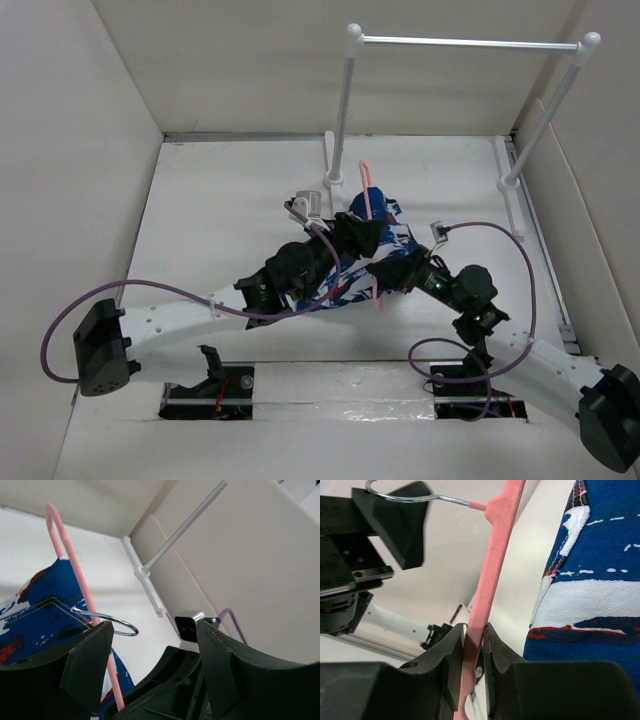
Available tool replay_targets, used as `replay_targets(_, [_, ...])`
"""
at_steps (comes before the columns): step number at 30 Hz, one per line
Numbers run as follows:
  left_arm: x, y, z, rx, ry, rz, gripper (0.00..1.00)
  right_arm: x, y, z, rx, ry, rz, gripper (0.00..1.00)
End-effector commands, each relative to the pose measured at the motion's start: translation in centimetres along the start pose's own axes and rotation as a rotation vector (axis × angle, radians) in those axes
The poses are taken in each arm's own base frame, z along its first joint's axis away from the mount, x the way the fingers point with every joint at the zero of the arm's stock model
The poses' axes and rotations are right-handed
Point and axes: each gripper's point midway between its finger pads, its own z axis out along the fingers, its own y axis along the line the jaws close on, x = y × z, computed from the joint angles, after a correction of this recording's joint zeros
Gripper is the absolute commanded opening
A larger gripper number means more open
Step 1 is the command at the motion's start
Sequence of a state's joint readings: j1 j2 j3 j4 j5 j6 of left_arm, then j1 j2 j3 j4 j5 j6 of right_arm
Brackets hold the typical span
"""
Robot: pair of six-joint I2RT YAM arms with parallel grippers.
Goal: Place the trousers on the hanger
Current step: Place the hanger at the clothesline.
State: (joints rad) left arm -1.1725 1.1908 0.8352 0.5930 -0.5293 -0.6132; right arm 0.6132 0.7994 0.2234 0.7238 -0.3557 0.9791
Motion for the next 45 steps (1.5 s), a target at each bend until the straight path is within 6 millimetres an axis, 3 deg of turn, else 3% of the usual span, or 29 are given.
replay_targets(1, [-4.7,-4.3,-0.8,0.124,-0.083,-0.004,0.65,-5.1,8.0,-0.4,-0.285,-0.159,-0.075,0.0])
replay_targets(5, [-6.4,-5.2,-1.3,0.148,-0.116,0.015,0.69,-6.5,9.5,-0.5,-0.336,-0.198,-0.065,0.0])
replay_targets(10, [-8.1,-4.0,-1.5,0.128,-0.138,0.016,0.68,-9.1,10.6,-0.9,-0.368,-0.25,-0.091,0.0])
replay_targets(11, [-9.1,-3.7,-1.9,0.123,-0.167,0.005,0.68,-9.9,10.4,-1.1,-0.359,-0.272,-0.105,0.0])
replay_targets(15, [-10.4,-2.8,-2.8,0.105,-0.194,0.002,0.68,-12.0,10.0,-1.2,-0.308,-0.304,-0.149,0.0])
replay_targets(21, [-11.3,-2.4,-3.9,0.098,-0.206,0.019,0.63,-15.5,9.1,-2.0,-0.279,-0.382,-0.183,0.0])
replay_targets(24, [-10.4,-1.1,-4.3,0.066,-0.182,0.038,0.58,-17.6,8.9,-1.8,-0.265,-0.416,-0.204,0.0])
replay_targets(26, [-9.2,1.1,-4.4,-0.003,-0.15,0.079,0.52,-20.0,9.5,-2.0,-0.257,-0.462,-0.255,0.0])
replay_targets(27, [-8.8,1.7,-4.4,-0.025,-0.137,0.079,0.52,-20.9,8.7,-1.7,-0.232,-0.475,-0.251,0.0])
replay_targets(28, [-7.5,3.0,-4.6,-0.057,-0.107,0.096,0.51,-22.6,9.3,-1.9,-0.23,-0.505,-0.283,0.0])
replay_targets(30, [-6.7,4.1,-5.3,-0.068,-0.095,0.089,0.52,-24.4,8.3,-1.5,-0.214,-0.527,-0.278,0.0])
replay_targets(31, [-5.3,5.4,-5.6,-0.088,-0.07,0.094,0.52,-25.0,8.4,-1.6,-0.223,-0.537,-0.281,0.0])
replay_targets(32, [-5.2,5.9,-6.0,-0.097,-0.071,0.09,0.52,-26.2,9.5,-2.1,-0.263,-0.565,-0.31,0.0])
replay_targets(37, [-2.4,9.6,-7.4,-0.167,-0.018,0.107,0.53,-29.5,9.9,-2.0,-0.272,-0.612,-0.324,0.0])
replay_targets(38, [-2.4,9.7,-7.7,-0.162,-0.017,0.102,0.53,-30.0,9.3,-1.7,-0.26,-0.612,-0.312,0.0])
replay_targets(43, [-0.4,11.6,-8.8,-0.17,0.024,0.106,0.53,-33.8,9.9,-1.3,-0.246,-0.66,-0.356,0.0])
replay_targets(45, [0.0,11.6,-9.3,-0.152,0.035,0.092,0.52,-35.0,8.5,-0.8,-0.22,-0.663,-0.341,0.0])
